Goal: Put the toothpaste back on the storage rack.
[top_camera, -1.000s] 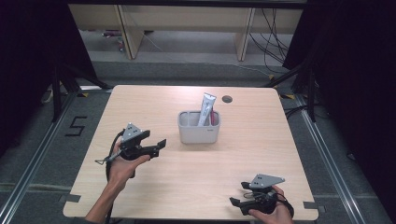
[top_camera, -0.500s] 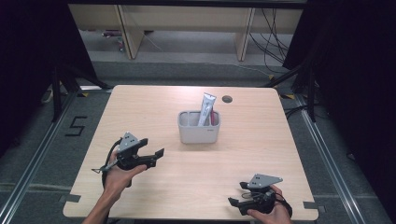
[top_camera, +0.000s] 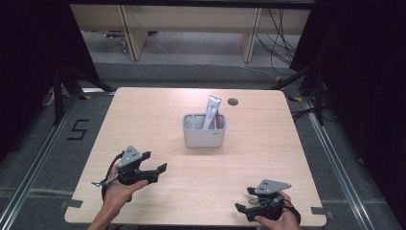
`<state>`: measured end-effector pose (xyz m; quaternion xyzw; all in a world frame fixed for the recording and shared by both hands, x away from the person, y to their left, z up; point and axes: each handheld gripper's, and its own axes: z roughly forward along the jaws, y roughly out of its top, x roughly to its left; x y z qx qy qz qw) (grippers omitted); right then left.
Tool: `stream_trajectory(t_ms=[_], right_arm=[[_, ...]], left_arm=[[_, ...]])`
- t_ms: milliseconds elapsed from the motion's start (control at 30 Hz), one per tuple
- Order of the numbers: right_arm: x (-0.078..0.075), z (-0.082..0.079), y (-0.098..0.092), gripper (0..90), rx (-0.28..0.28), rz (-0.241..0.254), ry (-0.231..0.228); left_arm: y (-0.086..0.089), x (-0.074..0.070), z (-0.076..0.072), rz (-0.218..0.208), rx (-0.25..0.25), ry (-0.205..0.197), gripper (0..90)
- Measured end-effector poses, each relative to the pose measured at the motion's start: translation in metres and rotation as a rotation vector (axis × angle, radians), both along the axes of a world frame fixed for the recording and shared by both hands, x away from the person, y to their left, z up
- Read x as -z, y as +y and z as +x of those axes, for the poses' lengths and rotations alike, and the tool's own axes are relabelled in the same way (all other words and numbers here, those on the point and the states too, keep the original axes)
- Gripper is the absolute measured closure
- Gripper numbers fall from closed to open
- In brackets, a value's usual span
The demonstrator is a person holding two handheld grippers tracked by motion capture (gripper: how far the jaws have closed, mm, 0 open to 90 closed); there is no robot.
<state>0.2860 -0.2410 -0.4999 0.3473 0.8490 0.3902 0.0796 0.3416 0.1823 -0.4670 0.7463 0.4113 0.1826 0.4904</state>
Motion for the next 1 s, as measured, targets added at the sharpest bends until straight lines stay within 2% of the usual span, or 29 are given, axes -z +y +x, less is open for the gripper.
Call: stream_trajectory(t_ms=[233, 400, 467, 767, 867, 967, 1000], right_arm=[[0.0, 0.0, 0.0, 25.1, -0.001, 0.01, 0.017], [0.0, 0.0, -0.001, 25.1, 0.004, 0.005, 0.004], [0.0, 0.0, 0.0, 25.1, 0.0, 0.005, -0.001], [0.0, 0.0, 0.0, 25.1, -0.002, 0.01, 0.01], [0.0, 0.0, 0.0, 25.1, -0.004, 0.009, 0.005], [0.0, 0.0, 0.0, 25.1, -0.004, 0.009, 0.005], [-0.001, 0.0, 0.0, 25.1, -0.002, 0.009, 0.005]], left_arm=[[-0.001, 0.007, -0.01, 0.007, 0.026, 0.005, 20.6], [-0.003, 0.01, -0.018, 0.012, 0.042, 0.006, 20.6], [-0.003, 0.012, -0.021, 0.041, 0.038, 0.007, 20.6], [-0.003, 0.018, -0.033, 0.042, 0.054, 0.01, 20.5], [-0.004, 0.019, -0.039, 0.06, 0.064, 0.004, 20.5], [-0.005, 0.021, -0.042, 0.052, 0.069, 0.005, 20.5], [-0.006, 0.023, -0.045, 0.062, 0.078, 0.01, 20.5]])
